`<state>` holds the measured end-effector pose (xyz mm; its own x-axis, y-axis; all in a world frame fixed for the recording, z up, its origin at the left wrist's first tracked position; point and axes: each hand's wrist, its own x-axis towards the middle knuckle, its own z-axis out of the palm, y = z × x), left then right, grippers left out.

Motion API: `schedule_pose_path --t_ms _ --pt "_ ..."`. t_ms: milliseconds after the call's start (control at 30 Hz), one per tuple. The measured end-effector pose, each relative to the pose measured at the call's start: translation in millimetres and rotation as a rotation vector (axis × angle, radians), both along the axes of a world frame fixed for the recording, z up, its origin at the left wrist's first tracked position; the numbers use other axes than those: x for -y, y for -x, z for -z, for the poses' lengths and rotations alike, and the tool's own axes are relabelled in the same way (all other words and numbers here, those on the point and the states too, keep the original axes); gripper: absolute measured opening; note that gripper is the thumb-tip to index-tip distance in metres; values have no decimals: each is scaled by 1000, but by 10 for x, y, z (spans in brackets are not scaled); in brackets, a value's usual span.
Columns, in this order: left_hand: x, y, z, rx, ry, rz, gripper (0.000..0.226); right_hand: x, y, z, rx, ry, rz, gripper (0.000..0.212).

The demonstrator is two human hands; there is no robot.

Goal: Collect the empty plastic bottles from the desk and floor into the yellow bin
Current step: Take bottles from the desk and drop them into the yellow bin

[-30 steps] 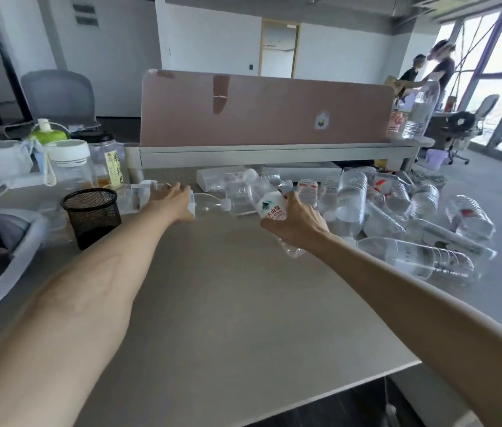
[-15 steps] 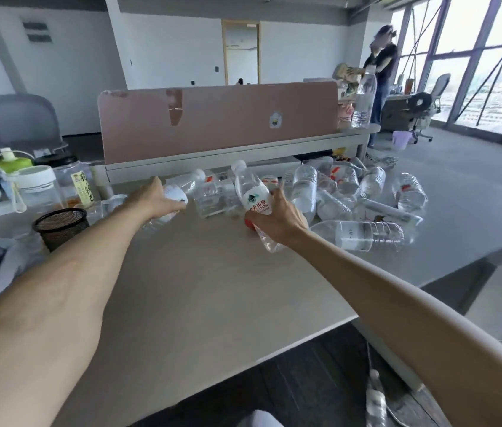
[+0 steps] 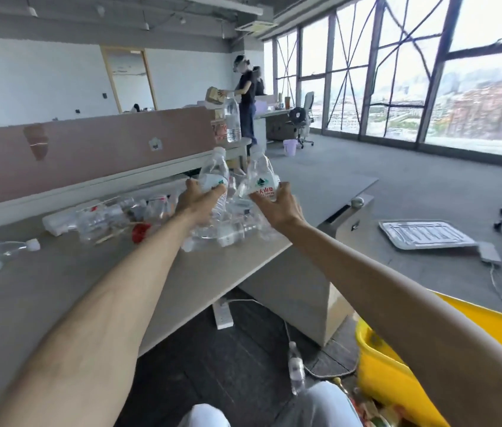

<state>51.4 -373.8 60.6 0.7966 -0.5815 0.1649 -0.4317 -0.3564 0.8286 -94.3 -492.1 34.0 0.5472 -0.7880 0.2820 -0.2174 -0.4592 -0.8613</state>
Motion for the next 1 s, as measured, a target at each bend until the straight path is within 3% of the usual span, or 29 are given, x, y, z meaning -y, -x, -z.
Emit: schedule_pose_path --t_ms 100,267,400,600,767,1000 --pt "506 531 -2 -70 58 83 82 349 565 91 28 -73 138 58" --pt "1286 1520 279 -105 -7 307 75 752 1674 377 84 -139 360 47" --pt "1714 2258 755 -226 -56 510 65 891 2565 702 170 -322 500 55" --pt "2082 3161 1394 -417 -256 721 81 863 3719 1276 138 -474 661 51" --pt "2186 3661 1671 -459 -327 787 77 847 4146 1578 100 -509 720 64" --pt "2325 3721 1947 -391 -346 788 86 1038 4112 1809 35 -577 708 52"
